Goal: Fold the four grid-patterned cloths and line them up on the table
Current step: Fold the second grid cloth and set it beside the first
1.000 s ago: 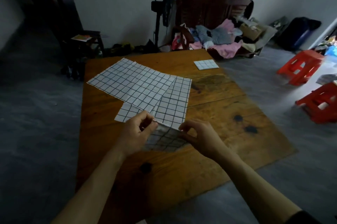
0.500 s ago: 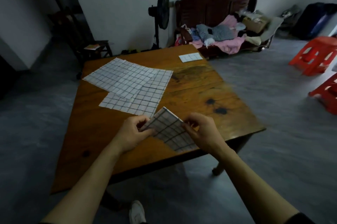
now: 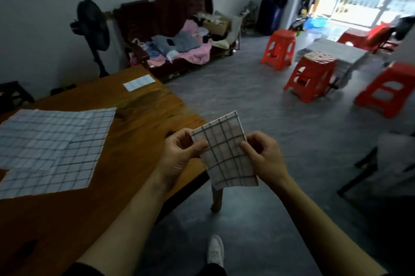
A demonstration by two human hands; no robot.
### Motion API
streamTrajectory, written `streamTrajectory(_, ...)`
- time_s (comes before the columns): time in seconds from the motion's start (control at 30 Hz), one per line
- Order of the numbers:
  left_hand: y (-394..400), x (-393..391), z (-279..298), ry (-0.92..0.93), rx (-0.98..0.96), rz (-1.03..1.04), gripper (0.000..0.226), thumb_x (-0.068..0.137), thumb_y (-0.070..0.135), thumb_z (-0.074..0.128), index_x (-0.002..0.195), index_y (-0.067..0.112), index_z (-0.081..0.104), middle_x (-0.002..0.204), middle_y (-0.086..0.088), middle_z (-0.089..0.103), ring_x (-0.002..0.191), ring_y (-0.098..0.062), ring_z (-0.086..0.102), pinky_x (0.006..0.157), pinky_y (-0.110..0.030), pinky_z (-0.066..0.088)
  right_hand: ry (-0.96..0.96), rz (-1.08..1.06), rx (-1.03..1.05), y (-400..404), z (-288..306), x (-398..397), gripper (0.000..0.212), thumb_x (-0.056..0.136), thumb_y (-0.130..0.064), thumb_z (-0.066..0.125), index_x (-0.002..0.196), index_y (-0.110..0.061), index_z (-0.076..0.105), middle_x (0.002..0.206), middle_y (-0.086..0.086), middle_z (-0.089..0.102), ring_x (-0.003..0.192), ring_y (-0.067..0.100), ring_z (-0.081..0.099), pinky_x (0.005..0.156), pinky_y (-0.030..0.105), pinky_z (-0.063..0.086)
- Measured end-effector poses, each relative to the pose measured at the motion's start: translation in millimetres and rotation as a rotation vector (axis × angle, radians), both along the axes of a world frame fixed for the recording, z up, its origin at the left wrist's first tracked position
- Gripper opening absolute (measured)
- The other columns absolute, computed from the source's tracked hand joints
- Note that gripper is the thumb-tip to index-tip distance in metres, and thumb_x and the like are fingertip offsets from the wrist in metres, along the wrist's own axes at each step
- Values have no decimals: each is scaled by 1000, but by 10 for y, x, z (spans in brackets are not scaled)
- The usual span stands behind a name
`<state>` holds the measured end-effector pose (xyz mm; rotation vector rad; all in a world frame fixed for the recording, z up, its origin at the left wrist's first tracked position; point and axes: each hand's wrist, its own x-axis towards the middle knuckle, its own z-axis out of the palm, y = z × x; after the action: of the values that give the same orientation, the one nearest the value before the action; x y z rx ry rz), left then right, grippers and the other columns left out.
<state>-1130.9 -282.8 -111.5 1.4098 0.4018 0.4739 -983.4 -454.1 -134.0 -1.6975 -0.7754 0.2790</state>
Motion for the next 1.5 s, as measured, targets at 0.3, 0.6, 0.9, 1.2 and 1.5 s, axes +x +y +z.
streamTrajectory(0.3,-214,1948,-227,53,-18,-214,23,88,-1,66,110,6,66,105,-12,74,100,-30,70,81,-40,58,44,-264,-8,-364,222,1344,12,93,-12,64,81,-12,63,71,-4,63,67,6,60,61,20,50)
streamTrajectory(0.6,-288,3326,-287,147,113,-302,9,90,7,66,99,8,68,92,-6,74,82,-18,72,61,-23,54,130,-404,-99,-540,28,2530,5,92,-14,64,87,-13,64,86,8,70,81,24,68,73,41,59)
streamTrajectory(0.9,-504,4728,-526,273,394,-76,27,79,37,71,84,11,64,82,-11,70,76,-32,68,65,-53,58,74,-401,-168,-624,-259,4103,13,85,-17,73,79,-18,62,75,2,67,68,12,63,64,28,55)
streamTrajectory(1.2,-368,5601,-477,339,459,215,21,87,23,71,72,15,60,64,-1,60,58,-10,52,56,-36,48,105,-176,-242,-252,-212,5381,13,84,-19,73,79,-15,62,74,6,68,67,17,64,62,27,54)
streamTrajectory(1.5,497,5993,-658,357,374,472,20,85,18,73,73,15,57,63,6,55,54,-3,46,55,-24,43,88,42,-312,941,-368,6068,11,84,-18,69,83,-23,60,77,3,68,73,25,66,71,45,59)
